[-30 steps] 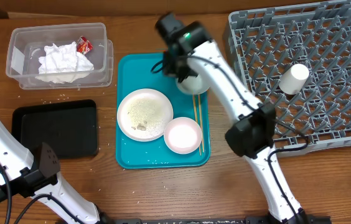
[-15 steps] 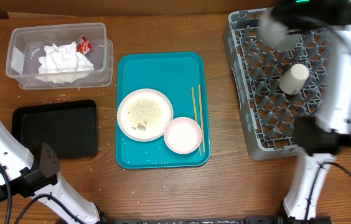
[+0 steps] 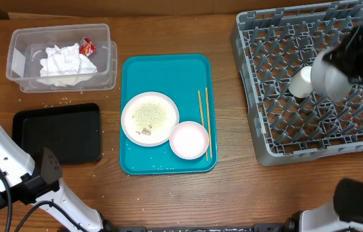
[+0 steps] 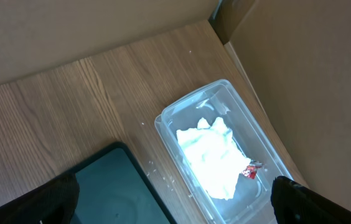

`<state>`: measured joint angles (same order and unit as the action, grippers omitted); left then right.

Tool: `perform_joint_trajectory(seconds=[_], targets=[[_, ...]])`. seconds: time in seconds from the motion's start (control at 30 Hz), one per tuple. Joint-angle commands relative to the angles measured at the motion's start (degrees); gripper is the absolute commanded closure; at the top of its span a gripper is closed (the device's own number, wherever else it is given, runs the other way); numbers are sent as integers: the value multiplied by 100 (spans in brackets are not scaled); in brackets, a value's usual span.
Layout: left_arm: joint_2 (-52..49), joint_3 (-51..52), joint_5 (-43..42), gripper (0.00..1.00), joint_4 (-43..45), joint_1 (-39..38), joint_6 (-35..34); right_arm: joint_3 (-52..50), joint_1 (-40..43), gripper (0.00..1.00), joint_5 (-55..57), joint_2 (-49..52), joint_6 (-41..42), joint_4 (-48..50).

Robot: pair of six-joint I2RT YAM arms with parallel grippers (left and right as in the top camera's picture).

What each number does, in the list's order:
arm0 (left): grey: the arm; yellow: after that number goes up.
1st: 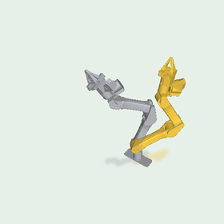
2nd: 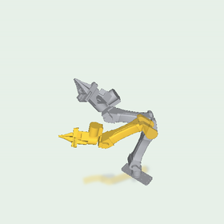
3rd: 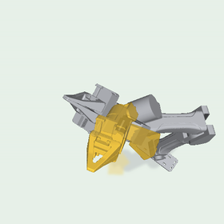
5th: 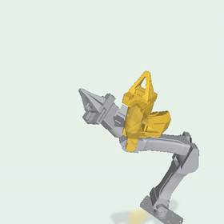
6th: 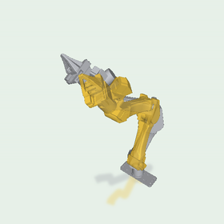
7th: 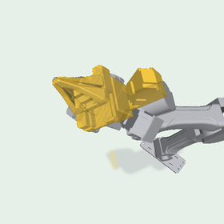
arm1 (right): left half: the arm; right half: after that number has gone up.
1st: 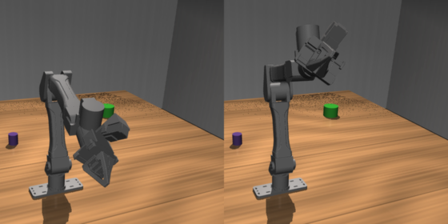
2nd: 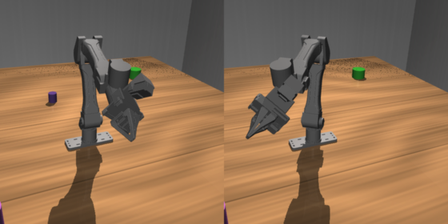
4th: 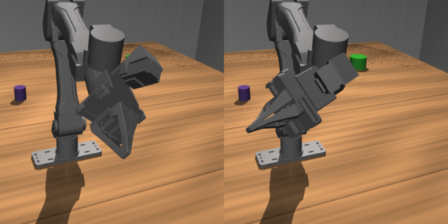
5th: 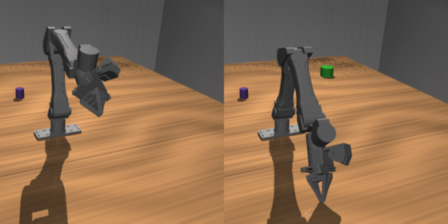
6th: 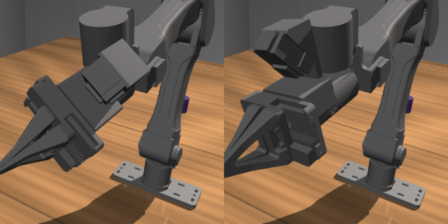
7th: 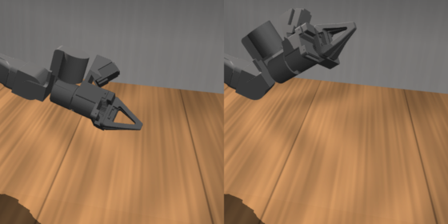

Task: Sort waste into correct bins and load items into the dishwasher
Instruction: 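Lift the grey bowl and carry it right into the dish rack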

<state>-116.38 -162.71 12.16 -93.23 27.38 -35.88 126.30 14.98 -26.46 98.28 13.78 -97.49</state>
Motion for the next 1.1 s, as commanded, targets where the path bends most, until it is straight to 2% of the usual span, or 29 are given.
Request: perform_joint_trajectory(seconds=[0.0, 0.07, 0.3, 0.57, 0.73, 1.07], targets=[[-52, -13, 0, 0, 9, -39, -52, -774, 55, 96, -1091, 138, -1161, 109], [-52, -13, 0, 0, 9, -39, -52, -1224, 59, 96, -1788, 229, -1626, 260], [-52, -13, 0, 0, 9, -39, -52, -2306, 350, 96, -3469, 798, -2288, 905], [-52, -13, 0, 0, 9, -39, -52, -2509, 859, 96, -3884, 1425, -2605, 761], [-52, -13, -2, 0, 9, -39, -52, -2553, 1027, 96, -3928, 1742, -2815, 203], [-52, -13, 0, 0, 9, -39, -52, -3438, 1213, 96, -3960, 1764, -2883, 278]])
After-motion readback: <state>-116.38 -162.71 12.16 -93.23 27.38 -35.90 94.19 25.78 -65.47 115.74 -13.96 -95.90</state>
